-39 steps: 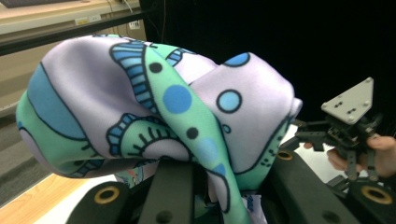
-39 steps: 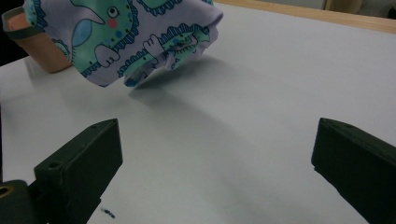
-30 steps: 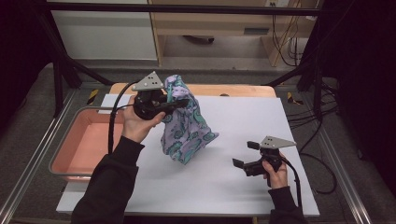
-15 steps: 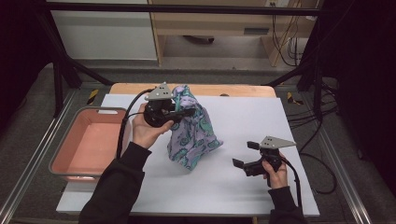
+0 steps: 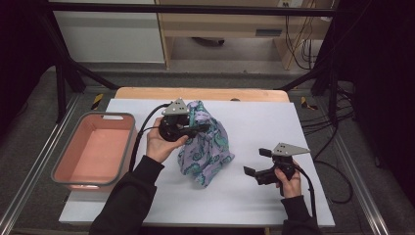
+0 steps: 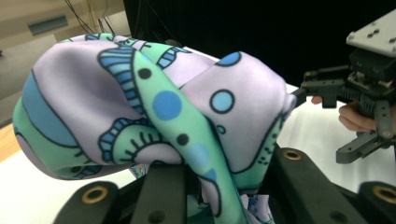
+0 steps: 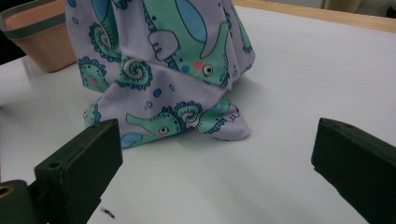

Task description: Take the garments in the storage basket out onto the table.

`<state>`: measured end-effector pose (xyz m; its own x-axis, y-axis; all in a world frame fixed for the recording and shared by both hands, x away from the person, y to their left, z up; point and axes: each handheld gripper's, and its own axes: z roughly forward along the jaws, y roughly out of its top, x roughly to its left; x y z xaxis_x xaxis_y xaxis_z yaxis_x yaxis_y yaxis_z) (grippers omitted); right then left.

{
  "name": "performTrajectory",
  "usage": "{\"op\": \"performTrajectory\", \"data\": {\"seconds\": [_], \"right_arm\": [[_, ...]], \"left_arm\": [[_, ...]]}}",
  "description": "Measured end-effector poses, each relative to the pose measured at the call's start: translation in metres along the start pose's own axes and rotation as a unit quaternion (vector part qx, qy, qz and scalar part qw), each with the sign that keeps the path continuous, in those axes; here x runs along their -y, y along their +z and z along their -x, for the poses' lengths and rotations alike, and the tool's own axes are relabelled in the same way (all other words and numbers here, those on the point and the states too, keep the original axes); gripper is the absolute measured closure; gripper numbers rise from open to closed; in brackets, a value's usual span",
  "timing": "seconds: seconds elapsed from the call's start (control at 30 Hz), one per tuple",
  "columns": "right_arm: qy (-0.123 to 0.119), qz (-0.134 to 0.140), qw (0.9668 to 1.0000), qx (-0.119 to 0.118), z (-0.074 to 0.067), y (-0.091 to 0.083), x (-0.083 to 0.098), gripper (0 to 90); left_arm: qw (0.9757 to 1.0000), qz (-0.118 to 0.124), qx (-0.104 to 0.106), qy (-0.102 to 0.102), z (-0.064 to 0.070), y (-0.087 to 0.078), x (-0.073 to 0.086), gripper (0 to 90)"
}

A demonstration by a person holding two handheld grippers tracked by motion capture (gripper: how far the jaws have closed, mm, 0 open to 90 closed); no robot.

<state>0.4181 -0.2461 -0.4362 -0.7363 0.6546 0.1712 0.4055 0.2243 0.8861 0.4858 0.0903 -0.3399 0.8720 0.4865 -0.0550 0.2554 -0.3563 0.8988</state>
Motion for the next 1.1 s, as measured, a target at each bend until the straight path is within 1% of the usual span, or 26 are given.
{"op": "performTrajectory", "data": {"seconds": [0.1, 0.27, 0.33, 0.43, 0.5, 0.6, 0.7, 0.77, 0.83, 0.9, 0.97, 1.03, 1.1], "right_arm": [[0.0, 0.0, 1.0, 0.0, 0.0, 0.0, 0.0, 2.4], [0.0, 0.0, 1.0, 0.0, 0.0, 0.0, 0.0, 2.5], [0.0, 0.0, 1.0, 0.0, 0.0, 0.0, 0.0, 2.4], [0.0, 0.0, 1.0, 0.0, 0.0, 0.0, 0.0, 2.5], [0.0, -0.001, 1.0, 0.0, 0.0, 0.0, 0.0, 2.5], [0.0, 0.0, 1.0, -0.001, 0.0, 0.0, 0.0, 2.4], [0.0, 0.0, 1.0, 0.0, 0.0, 0.0, 0.0, 2.5], [0.0, -0.001, 1.0, -0.001, -0.001, 0.0, 0.0, 2.5], [0.0, -0.001, 1.0, 0.0, 0.0, 0.001, 0.0, 2.5], [-0.002, -0.001, 1.0, 0.0, -0.001, 0.001, 0.0, 2.4], [0.0, -0.001, 1.0, 0.001, -0.001, 0.001, 0.0, 2.5], [-0.001, -0.002, 1.0, 0.0, -0.001, 0.001, 0.0, 2.5], [0.0, 0.0, 1.0, 0.0, -0.001, 0.001, 0.0, 2.5]], "left_arm": [[1.0, -0.007, 0.002, -0.002, 0.0, 0.006, 0.006, 70.7], [0.9999, -0.008, 0.003, -0.006, 0.0, 0.014, 0.016, 68.9], [0.9999, -0.011, 0.004, -0.009, -0.001, 0.017, 0.019, 67.4], [0.9996, -0.022, 0.004, -0.016, -0.001, 0.022, 0.024, 64.9], [0.9996, -0.023, 0.004, -0.017, -0.001, 0.024, 0.026, 62.8], [0.9992, -0.033, 0.003, -0.023, -0.003, 0.03, 0.034, 58.7], [0.999, -0.037, -0.005, -0.026, -0.005, 0.031, 0.038, 50.6], [0.9985, -0.046, -0.011, -0.028, -0.007, 0.031, 0.04, 44.0], [0.9984, -0.043, -0.014, -0.035, -0.008, 0.03, 0.042, 37.8], [0.9981, -0.041, -0.012, -0.044, -0.01, 0.028, 0.043, 33.3], [0.9979, -0.04, -0.012, -0.05, -0.011, 0.026, 0.044, 25.2], [0.9975, -0.043, -0.018, -0.053, -0.011, 0.024, 0.045, 17.9], [0.9971, -0.044, -0.023, -0.058, -0.012, 0.021, 0.046, 12.4]]}}
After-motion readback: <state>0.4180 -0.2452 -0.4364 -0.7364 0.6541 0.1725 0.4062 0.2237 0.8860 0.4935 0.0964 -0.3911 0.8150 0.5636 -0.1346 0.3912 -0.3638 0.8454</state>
